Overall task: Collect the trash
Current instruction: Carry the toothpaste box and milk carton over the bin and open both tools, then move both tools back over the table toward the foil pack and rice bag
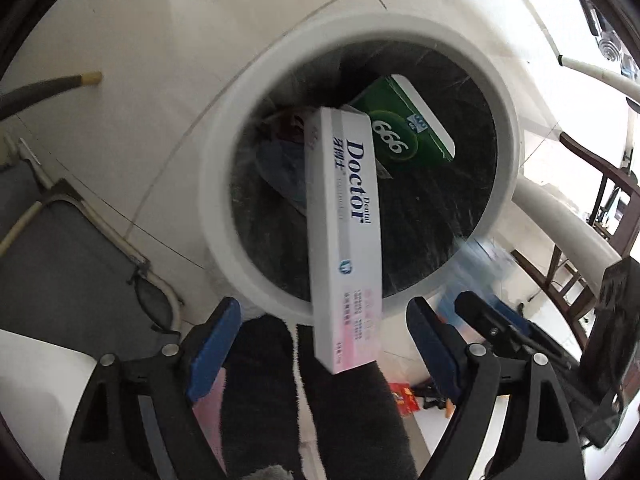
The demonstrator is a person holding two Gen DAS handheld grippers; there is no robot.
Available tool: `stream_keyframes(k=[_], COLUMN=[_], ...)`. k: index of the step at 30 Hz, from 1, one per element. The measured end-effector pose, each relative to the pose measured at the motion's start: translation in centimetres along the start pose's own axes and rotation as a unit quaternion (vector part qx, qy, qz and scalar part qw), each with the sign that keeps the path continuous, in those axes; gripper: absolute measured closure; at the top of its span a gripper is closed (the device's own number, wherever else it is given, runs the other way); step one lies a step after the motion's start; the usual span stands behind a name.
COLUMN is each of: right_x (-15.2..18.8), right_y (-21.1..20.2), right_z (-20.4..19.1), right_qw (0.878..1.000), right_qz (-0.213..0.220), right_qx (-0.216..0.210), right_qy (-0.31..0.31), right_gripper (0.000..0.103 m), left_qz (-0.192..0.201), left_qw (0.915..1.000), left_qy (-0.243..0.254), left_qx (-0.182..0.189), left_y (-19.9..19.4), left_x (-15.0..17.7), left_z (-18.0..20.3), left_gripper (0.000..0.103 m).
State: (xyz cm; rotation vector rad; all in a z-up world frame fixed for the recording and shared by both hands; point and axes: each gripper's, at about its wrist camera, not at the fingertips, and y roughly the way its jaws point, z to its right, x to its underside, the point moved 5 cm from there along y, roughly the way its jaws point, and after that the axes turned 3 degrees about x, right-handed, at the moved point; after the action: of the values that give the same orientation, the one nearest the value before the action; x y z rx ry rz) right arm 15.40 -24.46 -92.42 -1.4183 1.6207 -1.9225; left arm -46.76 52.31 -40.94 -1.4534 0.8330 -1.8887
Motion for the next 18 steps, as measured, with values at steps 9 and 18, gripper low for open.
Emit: stream_keyframes(k=[9,18], right_x=[2.1,7.1], right_y=[-3.5,-12.3], right_z=[0.0,-1.3], right_qw=[0.999,0.991], right_qz=[0.037,0.112], right_qx=[0.023,0.067], right_qy=[0.000,-0.031], right_gripper=[0.001,0.000], left_qz=[0.110,0.183], left_qw=[0.9834,0.9663], left_qy=[0.057,0.085], left_qx=[-0.133,-0.160], left_y=[-6.4,-13.9], left_x=[4.0,11.0], left_z=[-1.0,-1.0], left_gripper=[0.018,0.013])
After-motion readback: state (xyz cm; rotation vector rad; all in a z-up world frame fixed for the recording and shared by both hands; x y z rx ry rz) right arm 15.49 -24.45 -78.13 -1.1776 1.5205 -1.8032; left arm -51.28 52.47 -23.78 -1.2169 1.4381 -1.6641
